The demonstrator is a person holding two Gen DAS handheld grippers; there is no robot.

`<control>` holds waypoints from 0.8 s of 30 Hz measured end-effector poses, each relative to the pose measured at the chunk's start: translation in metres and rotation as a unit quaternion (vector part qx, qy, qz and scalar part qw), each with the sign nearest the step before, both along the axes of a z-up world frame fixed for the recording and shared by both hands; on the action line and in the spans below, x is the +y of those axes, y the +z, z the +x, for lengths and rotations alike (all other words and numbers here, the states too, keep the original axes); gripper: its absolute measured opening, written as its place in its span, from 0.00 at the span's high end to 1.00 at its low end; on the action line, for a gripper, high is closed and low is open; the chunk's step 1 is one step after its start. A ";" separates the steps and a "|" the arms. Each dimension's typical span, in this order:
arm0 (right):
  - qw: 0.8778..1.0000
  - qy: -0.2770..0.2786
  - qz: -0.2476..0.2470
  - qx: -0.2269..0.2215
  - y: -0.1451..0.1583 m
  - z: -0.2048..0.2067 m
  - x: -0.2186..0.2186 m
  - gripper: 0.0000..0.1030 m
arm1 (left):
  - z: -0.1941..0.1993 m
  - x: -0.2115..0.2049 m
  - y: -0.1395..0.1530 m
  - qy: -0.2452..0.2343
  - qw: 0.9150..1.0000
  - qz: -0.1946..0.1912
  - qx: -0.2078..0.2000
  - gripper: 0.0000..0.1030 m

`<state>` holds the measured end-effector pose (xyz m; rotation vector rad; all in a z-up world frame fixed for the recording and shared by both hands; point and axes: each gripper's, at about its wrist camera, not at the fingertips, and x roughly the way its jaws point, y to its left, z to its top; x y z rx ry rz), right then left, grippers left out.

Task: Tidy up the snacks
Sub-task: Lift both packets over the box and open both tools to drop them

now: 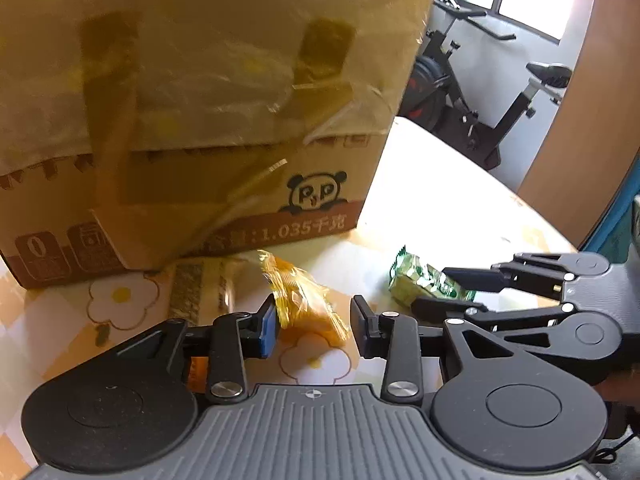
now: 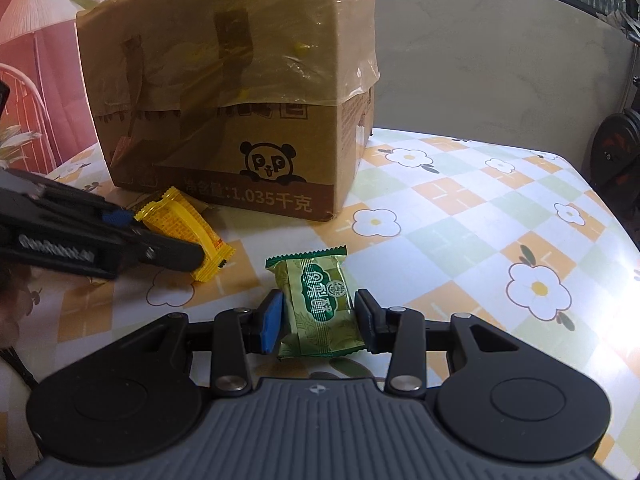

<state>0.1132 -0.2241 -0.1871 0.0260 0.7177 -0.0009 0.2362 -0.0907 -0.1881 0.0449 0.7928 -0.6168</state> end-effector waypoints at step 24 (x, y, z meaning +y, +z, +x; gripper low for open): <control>0.998 -0.015 0.044 -0.029 0.028 -0.012 -0.002 0.61 | -0.012 -0.008 0.024 0.014 0.999 -0.018 -0.035 0.88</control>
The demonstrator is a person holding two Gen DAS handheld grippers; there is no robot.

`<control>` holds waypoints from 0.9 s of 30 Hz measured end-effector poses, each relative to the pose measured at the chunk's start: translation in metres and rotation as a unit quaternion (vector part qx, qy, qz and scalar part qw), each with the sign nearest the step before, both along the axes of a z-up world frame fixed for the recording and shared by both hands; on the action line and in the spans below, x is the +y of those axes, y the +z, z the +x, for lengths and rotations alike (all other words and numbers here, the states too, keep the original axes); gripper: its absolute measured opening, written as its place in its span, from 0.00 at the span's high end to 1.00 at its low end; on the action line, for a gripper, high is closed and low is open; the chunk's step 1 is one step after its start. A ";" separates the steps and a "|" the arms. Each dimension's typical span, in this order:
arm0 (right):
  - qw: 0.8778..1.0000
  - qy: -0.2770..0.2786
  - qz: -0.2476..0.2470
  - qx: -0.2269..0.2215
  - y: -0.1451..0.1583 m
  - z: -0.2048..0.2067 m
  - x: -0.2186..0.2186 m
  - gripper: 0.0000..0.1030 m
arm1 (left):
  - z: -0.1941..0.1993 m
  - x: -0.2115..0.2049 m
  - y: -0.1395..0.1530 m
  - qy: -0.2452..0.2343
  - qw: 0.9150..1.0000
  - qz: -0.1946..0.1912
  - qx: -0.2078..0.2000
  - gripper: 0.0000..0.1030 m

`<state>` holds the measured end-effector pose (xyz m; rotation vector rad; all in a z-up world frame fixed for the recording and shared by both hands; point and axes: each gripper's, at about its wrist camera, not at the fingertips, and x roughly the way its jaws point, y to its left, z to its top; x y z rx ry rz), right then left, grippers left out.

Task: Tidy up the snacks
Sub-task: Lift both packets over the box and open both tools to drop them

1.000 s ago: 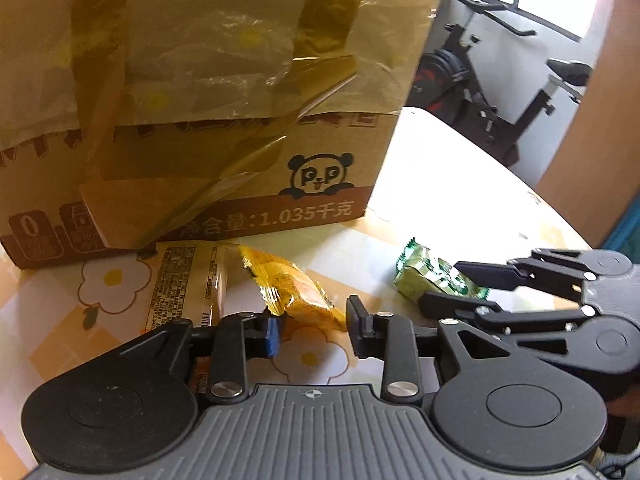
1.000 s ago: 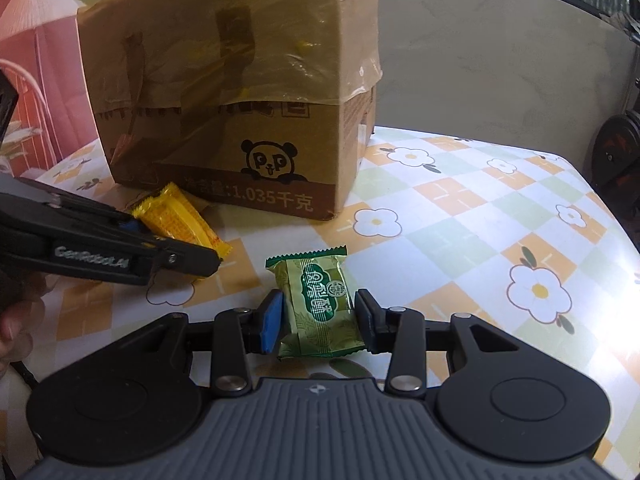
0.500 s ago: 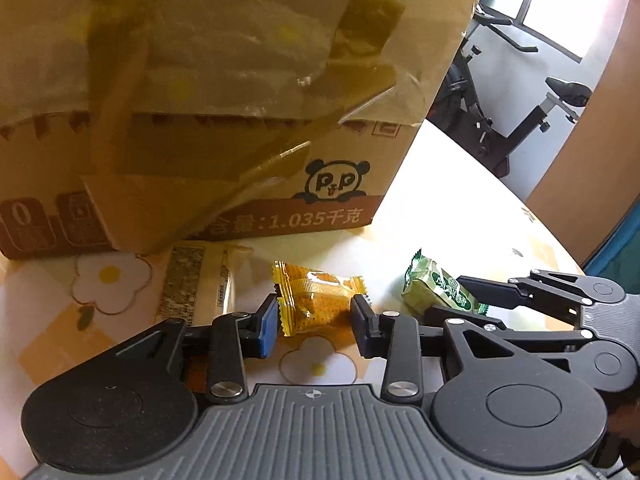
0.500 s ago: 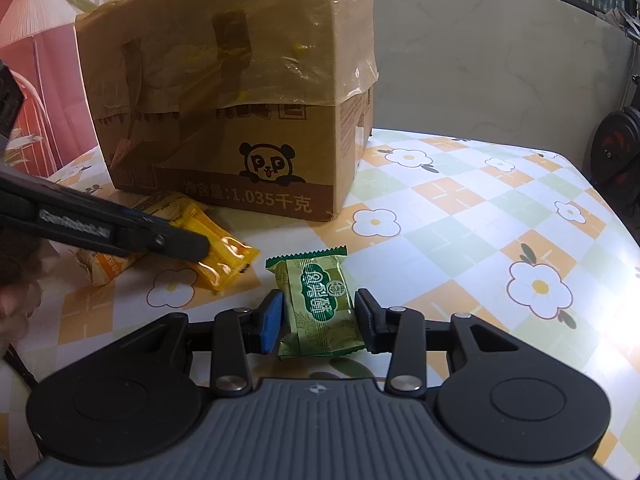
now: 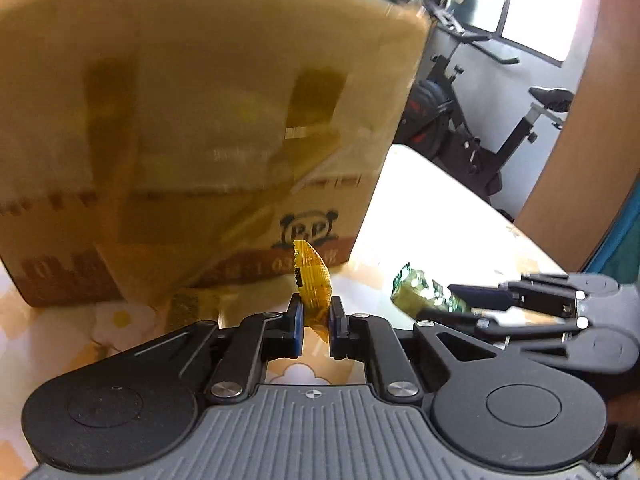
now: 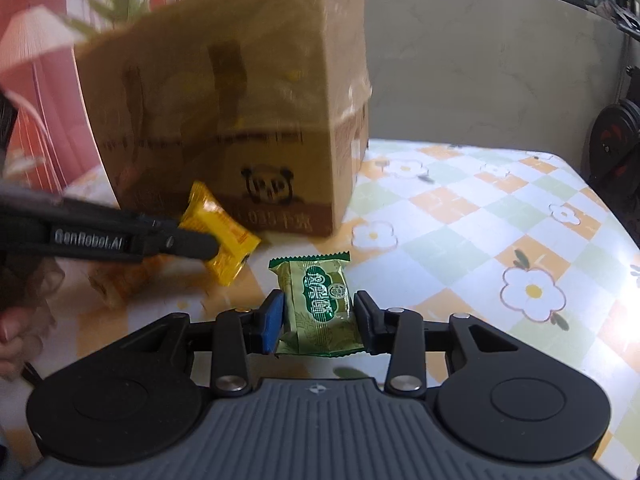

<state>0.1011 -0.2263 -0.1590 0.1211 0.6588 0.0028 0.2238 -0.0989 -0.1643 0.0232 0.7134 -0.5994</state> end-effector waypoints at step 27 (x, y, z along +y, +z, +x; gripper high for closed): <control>0.983 0.070 -0.090 -0.144 0.183 0.166 0.032 0.62 | 0.079 0.044 0.200 0.086 0.983 -0.002 -0.160 0.88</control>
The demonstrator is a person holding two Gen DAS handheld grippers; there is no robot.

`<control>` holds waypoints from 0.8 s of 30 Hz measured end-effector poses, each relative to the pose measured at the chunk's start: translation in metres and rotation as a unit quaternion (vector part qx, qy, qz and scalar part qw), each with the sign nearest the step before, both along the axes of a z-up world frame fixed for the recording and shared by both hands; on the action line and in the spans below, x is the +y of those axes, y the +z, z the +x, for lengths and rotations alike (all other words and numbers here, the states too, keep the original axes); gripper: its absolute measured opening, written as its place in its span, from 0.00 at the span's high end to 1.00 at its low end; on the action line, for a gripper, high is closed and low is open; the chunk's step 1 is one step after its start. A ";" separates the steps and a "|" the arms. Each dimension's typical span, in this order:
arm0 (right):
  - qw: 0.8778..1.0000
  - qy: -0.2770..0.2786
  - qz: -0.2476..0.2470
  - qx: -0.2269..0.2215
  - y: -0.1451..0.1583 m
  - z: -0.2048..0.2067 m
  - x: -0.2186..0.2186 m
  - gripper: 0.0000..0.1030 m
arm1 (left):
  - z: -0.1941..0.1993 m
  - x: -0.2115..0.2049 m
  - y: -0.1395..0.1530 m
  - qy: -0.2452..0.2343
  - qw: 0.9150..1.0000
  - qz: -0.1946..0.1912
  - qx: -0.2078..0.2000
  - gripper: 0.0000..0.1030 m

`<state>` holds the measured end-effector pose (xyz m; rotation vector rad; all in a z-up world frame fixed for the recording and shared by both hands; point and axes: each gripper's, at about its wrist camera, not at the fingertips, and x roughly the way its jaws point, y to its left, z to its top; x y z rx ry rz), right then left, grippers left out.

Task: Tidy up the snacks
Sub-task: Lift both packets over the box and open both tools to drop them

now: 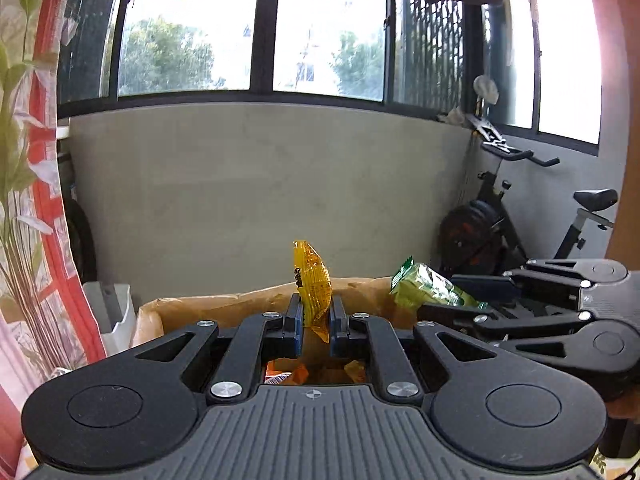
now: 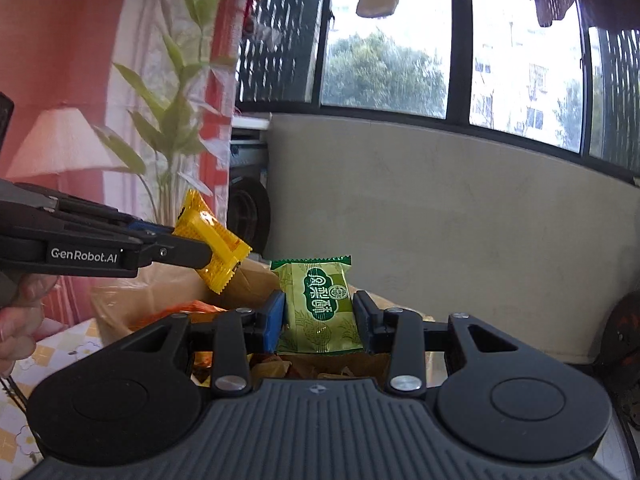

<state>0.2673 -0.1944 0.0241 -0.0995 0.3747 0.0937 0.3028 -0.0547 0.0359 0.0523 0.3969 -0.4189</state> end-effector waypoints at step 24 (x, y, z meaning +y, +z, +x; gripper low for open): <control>0.999 -0.033 0.012 0.028 -0.012 -0.034 0.004 0.38 | -0.025 0.013 0.010 0.009 1.000 0.021 -0.006 0.36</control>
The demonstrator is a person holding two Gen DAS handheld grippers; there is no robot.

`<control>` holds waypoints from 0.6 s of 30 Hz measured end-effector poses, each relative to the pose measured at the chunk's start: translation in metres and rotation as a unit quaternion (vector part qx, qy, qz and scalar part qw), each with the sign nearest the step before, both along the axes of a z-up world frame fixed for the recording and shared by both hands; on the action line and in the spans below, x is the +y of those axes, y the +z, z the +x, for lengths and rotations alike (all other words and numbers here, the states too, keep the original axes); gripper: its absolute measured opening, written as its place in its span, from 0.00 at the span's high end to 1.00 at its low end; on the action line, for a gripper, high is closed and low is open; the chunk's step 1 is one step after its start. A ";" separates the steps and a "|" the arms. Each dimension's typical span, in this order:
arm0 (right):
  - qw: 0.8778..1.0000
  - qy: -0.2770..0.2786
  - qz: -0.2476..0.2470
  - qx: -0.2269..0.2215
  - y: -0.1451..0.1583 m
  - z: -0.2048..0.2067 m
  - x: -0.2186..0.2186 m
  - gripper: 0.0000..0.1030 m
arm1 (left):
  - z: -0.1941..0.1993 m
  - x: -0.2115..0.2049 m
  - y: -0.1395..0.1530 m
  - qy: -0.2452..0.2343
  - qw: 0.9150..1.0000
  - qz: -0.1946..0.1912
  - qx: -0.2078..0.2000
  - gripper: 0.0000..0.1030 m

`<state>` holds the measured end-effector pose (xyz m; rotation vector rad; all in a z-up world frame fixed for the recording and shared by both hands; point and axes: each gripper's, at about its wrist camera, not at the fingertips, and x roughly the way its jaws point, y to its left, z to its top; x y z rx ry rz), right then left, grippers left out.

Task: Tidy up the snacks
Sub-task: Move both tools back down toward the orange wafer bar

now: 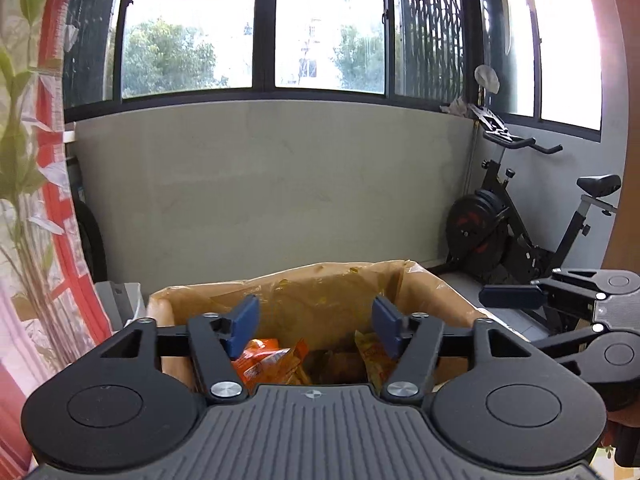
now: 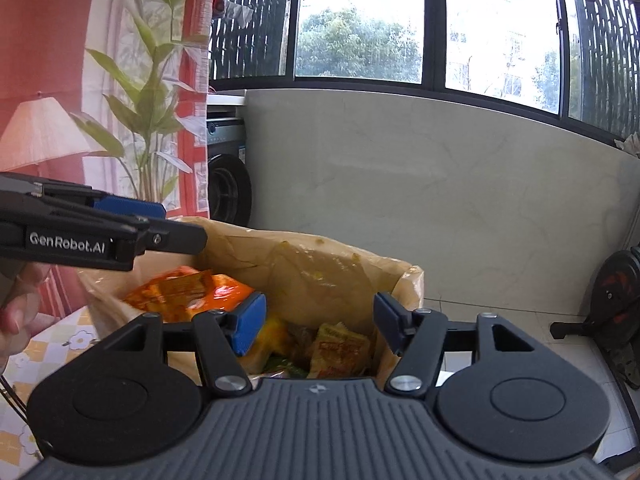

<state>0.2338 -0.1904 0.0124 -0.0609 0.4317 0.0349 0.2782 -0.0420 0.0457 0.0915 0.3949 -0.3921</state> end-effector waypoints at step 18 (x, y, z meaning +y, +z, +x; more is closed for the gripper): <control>0.999 -0.004 0.050 0.001 -0.032 -0.060 0.031 0.31 | -0.071 0.069 -0.024 0.018 1.000 -0.001 0.000 0.34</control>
